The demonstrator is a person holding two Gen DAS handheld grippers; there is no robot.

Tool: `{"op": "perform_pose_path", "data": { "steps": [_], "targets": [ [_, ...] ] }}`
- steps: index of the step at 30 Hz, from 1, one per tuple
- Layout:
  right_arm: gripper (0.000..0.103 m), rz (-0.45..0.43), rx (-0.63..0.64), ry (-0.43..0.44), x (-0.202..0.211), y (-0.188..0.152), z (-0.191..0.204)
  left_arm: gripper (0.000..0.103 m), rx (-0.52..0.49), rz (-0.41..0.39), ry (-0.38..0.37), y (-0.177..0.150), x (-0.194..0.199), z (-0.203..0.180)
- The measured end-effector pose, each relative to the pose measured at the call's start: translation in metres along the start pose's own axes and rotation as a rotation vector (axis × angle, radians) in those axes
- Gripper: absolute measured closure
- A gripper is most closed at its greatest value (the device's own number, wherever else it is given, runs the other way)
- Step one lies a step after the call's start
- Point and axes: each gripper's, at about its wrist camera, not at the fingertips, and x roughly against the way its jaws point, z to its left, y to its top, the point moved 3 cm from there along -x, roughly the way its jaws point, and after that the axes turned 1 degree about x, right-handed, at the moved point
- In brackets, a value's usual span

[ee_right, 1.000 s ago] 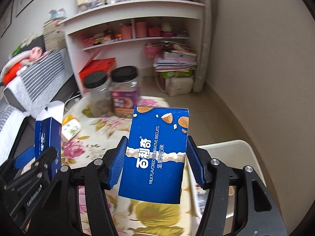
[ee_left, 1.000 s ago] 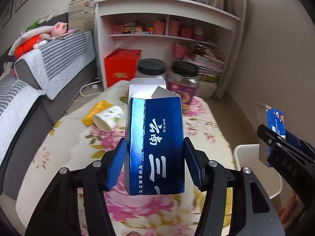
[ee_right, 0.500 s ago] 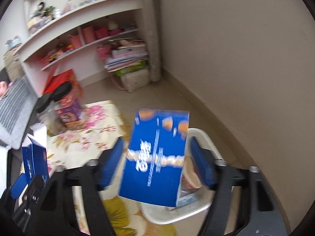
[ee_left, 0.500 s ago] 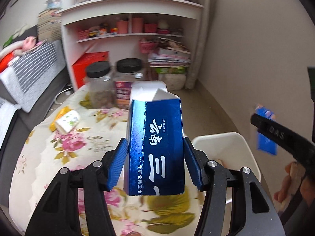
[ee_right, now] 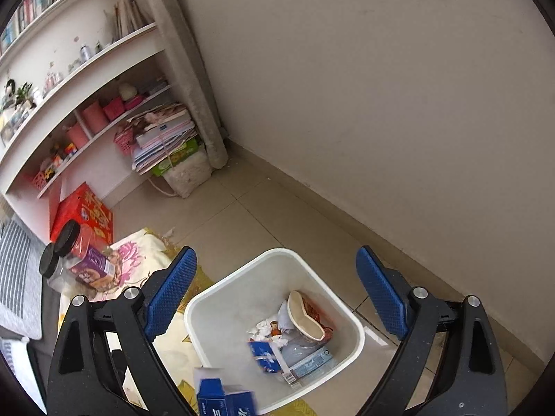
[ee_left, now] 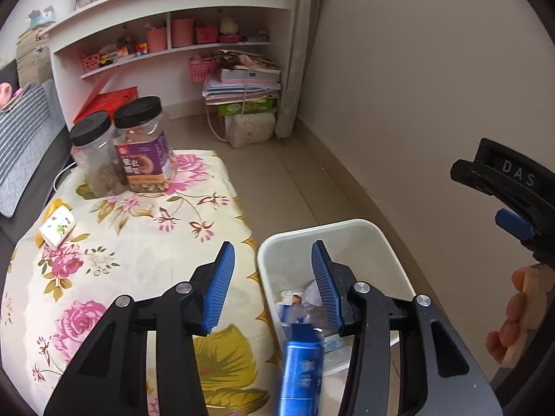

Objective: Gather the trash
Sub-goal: 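Carry the biscuit box over the white bin and open the right gripper, then carry the blue box over the white bin and open the left gripper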

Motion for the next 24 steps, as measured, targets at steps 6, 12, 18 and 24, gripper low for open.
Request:
{"op": "perform_pose_path", "data": {
  "steps": [6, 12, 18, 24],
  "targets": [
    [0.012, 0.004, -0.024, 0.009, -0.003, 0.006, -0.004, 0.049, -0.035, 0.066, -0.001, -0.011, -0.010, -0.003],
    [0.012, 0.016, 0.011, 0.009, -0.005, 0.005, 0.003, 0.032, -0.037, 0.227, -0.029, -0.044, -0.015, 0.010],
    [0.011, 0.036, 0.025, 0.029, -0.007, 0.002, 0.011, 0.024, 0.070, 0.448, -0.068, -0.112, -0.028, 0.021],
    [0.009, 0.044, 0.076, 0.039, -0.006, -0.002, 0.021, 0.016, 0.140, 0.488, -0.076, -0.129, -0.037, 0.014]
  ]
}}
